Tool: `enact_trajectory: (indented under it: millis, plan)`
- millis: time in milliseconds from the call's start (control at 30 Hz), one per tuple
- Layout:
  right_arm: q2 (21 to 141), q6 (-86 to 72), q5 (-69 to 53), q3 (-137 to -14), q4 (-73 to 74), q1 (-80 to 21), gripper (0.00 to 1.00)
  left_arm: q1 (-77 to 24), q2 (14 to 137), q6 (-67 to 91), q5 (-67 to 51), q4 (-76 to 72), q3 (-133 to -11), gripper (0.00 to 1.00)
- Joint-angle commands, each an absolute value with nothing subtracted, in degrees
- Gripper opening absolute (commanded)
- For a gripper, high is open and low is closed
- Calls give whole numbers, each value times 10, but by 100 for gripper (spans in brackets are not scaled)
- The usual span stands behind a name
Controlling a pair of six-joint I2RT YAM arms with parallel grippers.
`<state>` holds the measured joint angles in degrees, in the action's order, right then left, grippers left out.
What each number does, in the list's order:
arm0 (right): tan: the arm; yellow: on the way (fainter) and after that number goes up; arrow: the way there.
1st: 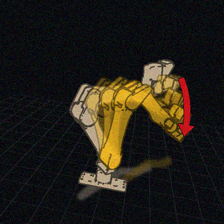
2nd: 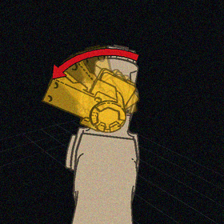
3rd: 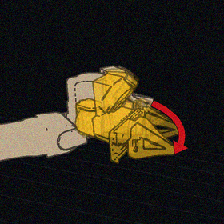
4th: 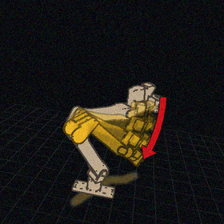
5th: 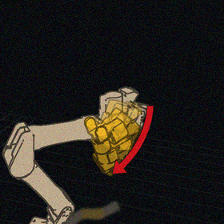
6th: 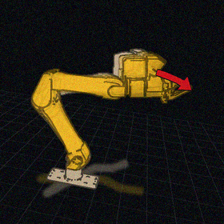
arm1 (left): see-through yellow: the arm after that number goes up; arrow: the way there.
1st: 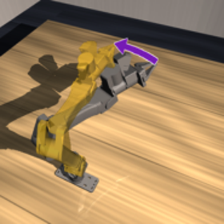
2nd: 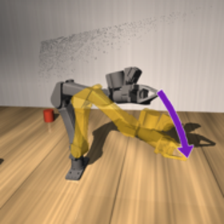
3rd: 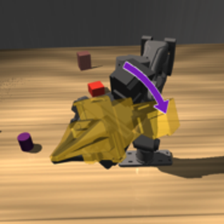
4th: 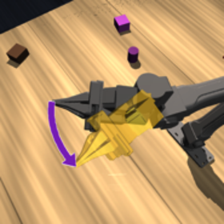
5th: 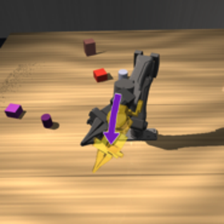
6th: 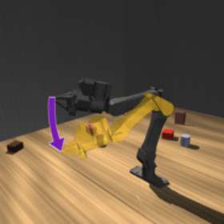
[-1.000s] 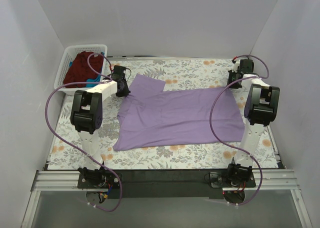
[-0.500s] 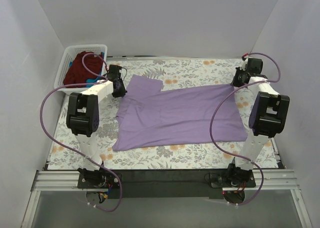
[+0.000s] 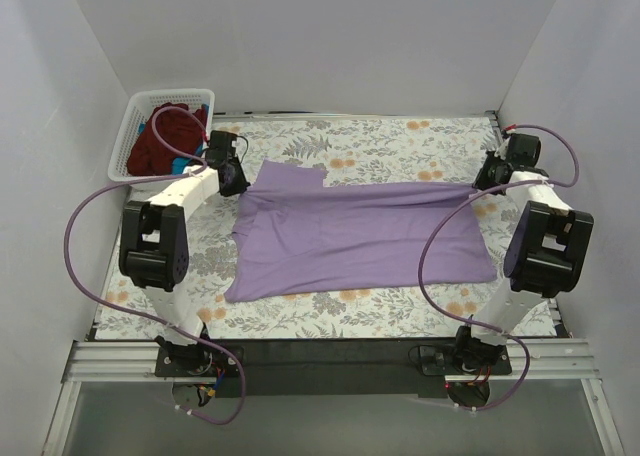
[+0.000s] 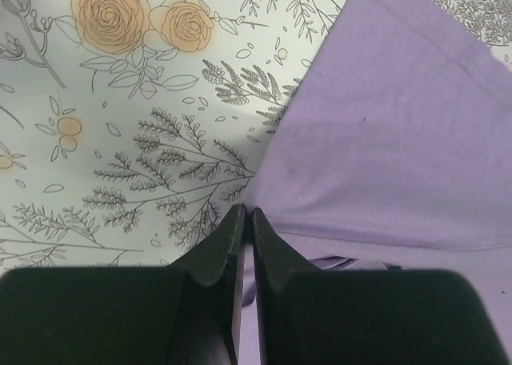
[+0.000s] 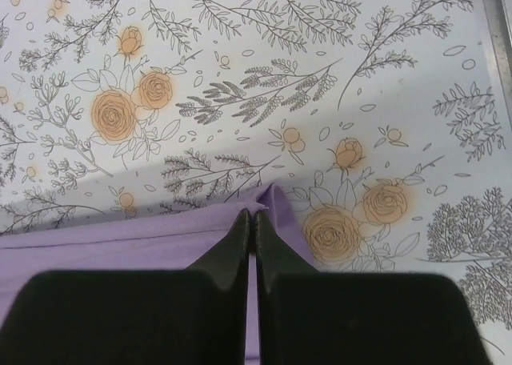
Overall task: Fold and stack the t-shirts
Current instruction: Fold the tshirt
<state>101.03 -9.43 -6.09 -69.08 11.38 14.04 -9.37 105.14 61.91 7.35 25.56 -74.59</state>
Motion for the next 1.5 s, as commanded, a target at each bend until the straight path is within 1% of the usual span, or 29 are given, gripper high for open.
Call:
enact_trajectory:
  millis: [0,333,533,567,767,900,967,1033,1067,1100,1133,1167,1200,1267,1300,1333,1367,1433,1467]
  plan:
    - [969,-108,-39,-674,86,154,1,-88,995,621,83,264,-728,0]
    - [904,-135,-11,-610,87,167,1,-89,922,634,79,286,-675,0]
    - [879,-141,-1,-569,86,170,1,-88,868,645,75,287,-621,0]
    - [876,-146,16,-562,87,171,1,-89,864,649,72,287,-614,0]
    - [895,-157,40,-534,82,173,1,-89,861,676,25,265,-546,0]
    - [915,-161,44,-526,79,173,1,-88,878,688,7,253,-521,0]
    - [921,-161,47,-527,79,173,1,-89,868,695,8,248,-509,0]
    - [926,-161,36,-531,79,173,6,-89,860,696,13,239,-501,0]
    - [932,-162,30,-533,80,173,13,-89,858,695,15,239,-497,0]
    - [933,-161,19,-534,81,173,18,-89,858,695,16,242,-497,6]
    - [933,-163,14,-534,83,172,23,-89,859,694,14,243,-497,8]
    - [930,-165,11,-533,85,172,37,-88,857,694,11,244,-495,11]
    - [927,-167,6,-534,90,172,43,-89,853,695,8,248,-492,17]
    - [915,-168,5,-537,109,166,51,-88,842,697,4,249,-483,24]
    - [910,-170,6,-539,121,164,53,-89,825,698,5,250,-480,35]
    - [895,-170,7,-541,127,157,54,-89,816,697,6,251,-478,41]
    - [886,-171,7,-541,133,150,56,-89,805,697,7,254,-477,44]
    - [861,-168,4,-546,138,128,57,-89,774,693,7,265,-478,56]
    - [854,-155,-16,-548,137,120,57,-89,764,693,7,270,-479,60]
